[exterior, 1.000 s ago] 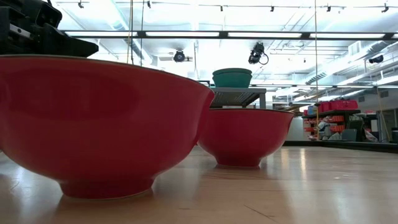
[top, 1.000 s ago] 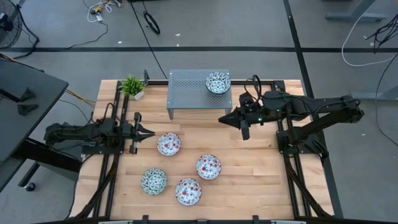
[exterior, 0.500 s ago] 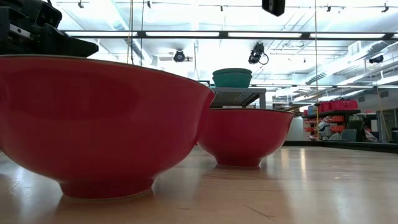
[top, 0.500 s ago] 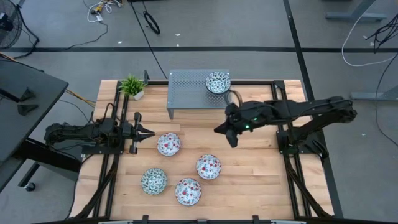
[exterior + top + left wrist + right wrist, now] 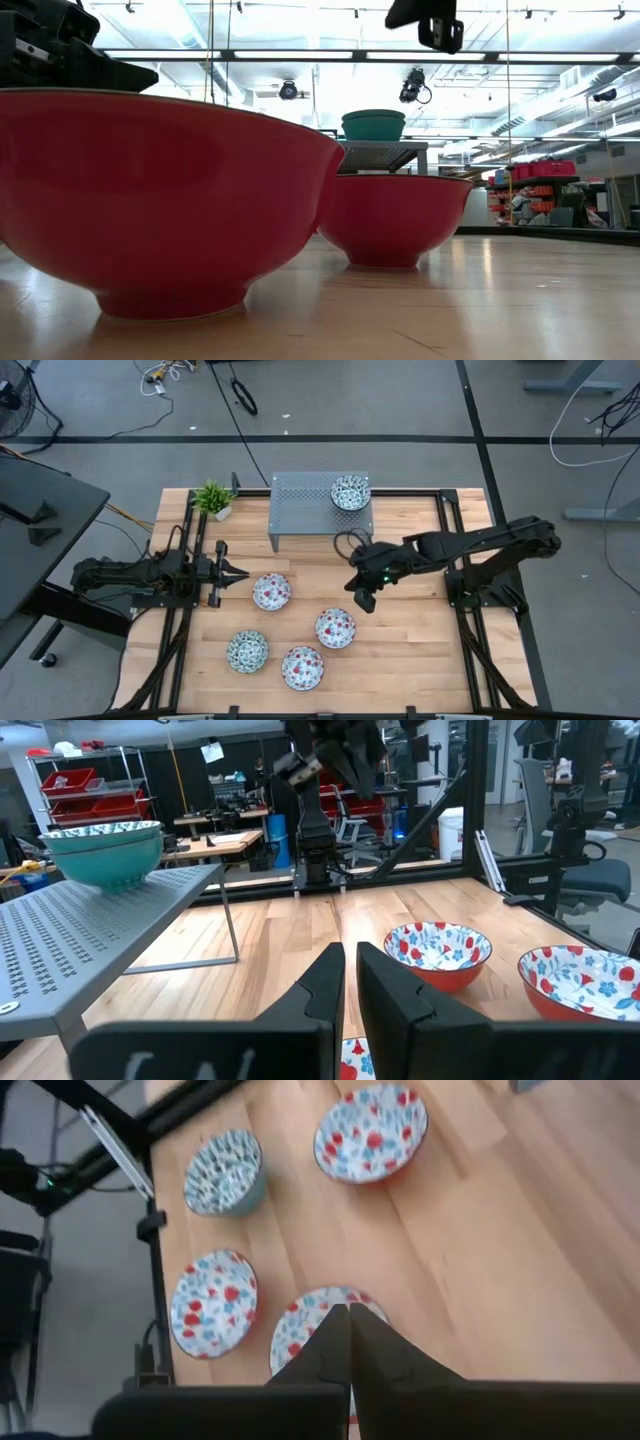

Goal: Pick & Place Mini bowls
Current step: Put the right red and white patterned bowl on the shelf

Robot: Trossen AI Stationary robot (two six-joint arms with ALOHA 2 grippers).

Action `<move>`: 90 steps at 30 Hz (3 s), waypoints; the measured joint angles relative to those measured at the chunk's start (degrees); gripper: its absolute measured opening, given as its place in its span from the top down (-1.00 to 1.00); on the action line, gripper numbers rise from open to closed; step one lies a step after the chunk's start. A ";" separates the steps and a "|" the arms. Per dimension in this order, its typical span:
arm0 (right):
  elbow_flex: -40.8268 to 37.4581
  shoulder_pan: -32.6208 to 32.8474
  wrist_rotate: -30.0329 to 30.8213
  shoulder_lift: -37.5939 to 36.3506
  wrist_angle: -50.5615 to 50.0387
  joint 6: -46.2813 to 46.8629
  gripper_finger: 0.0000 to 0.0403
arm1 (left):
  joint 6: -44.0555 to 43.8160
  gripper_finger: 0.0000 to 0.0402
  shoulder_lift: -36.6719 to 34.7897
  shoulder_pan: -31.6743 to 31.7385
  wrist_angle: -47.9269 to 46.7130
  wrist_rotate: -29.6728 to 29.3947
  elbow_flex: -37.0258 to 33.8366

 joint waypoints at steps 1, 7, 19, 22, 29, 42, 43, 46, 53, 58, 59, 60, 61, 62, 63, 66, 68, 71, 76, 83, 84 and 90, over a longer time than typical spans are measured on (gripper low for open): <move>0.00 0.23 0.01 0.53 -0.42 0.37 1.00 | 0.00 0.82 0.00 0.00 0.00 0.00 0.02; 0.00 1.40 0.01 4.32 -1.11 2.96 1.00 | 0.02 0.82 0.00 0.00 0.00 0.00 0.02; -0.04 2.67 -0.28 10.98 -1.04 4.85 0.95 | 0.02 0.82 0.00 -0.02 0.00 0.00 0.00; -0.07 2.95 -1.12 12.20 -0.99 4.81 0.91 | 0.02 0.82 0.00 0.00 0.00 0.00 0.02; -0.09 3.03 -1.28 14.62 -1.25 4.92 0.72 | 0.01 0.82 0.00 -0.01 0.00 0.00 0.00; -2.03 4.31 1.72 16.39 -0.97 1.22 0.04 | 0.00 0.82 0.00 0.00 -0.17 0.00 0.00; -2.59 4.49 1.73 16.39 -0.49 0.72 0.01 | 0.02 0.82 0.00 -0.02 -0.17 0.00 0.02; -4.13 5.08 1.74 16.40 1.27 -0.28 -0.06 | 0.00 0.82 0.00 0.00 -0.17 0.00 0.01; -7.08 5.24 1.79 16.41 8.97 -5.11 -0.11 | 0.00 0.82 0.00 0.00 -0.17 0.00 0.00; -8.99 5.22 4.72 16.41 9.79 -5.53 -0.11 | 0.01 0.82 0.00 0.00 -0.17 0.00 0.02; -9.18 5.18 5.17 16.41 9.81 -5.97 -0.11 | 0.02 0.82 0.00 -0.02 -0.17 0.00 0.02; -9.39 5.08 5.26 16.41 9.91 -6.56 -0.11 | 0.02 0.82 0.00 -0.02 -0.17 0.00 0.01; -9.66 5.00 5.26 16.41 10.26 -7.08 -0.11 | 0.00 0.82 0.00 -0.02 -0.17 0.00 0.01; -10.05 4.99 5.25 16.41 10.78 -7.46 -0.11 | 0.00 0.82 0.00 -0.02 -0.17 0.00 0.01; -10.58 4.94 5.26 16.41 11.44 -7.63 -0.11 | 0.02 0.82 0.00 -0.02 -0.17 0.00 0.00; -12.16 4.91 5.25 16.41 13.69 -7.61 -0.11 | 0.00 0.82 0.00 -0.02 -0.17 0.00 0.00; -12.66 4.89 5.31 16.41 14.22 -7.70 -0.11 | 0.02 0.82 0.00 -0.02 -0.17 0.00 0.02; -13.15 4.80 5.85 16.41 14.38 -8.61 -0.11 | 0.02 0.82 0.00 0.00 -0.17 0.00 0.01; -14.32 4.41 6.48 16.41 15.28 -8.92 -0.11 | 0.00 0.82 0.00 -0.01 -0.17 0.00 0.01; -16.17 3.67 6.05 16.41 18.73 -7.54 -0.09 | 0.02 0.82 0.00 -0.02 -0.17 0.00 0.02; -16.31 3.57 5.65 16.41 18.72 -7.02 -0.07 | 0.00 0.82 0.00 -0.02 -0.17 0.02 0.00; -16.39 3.47 3.54 16.41 18.78 -6.25 0.04 | 0.02 0.82 0.00 -0.01 -0.17 0.00 0.01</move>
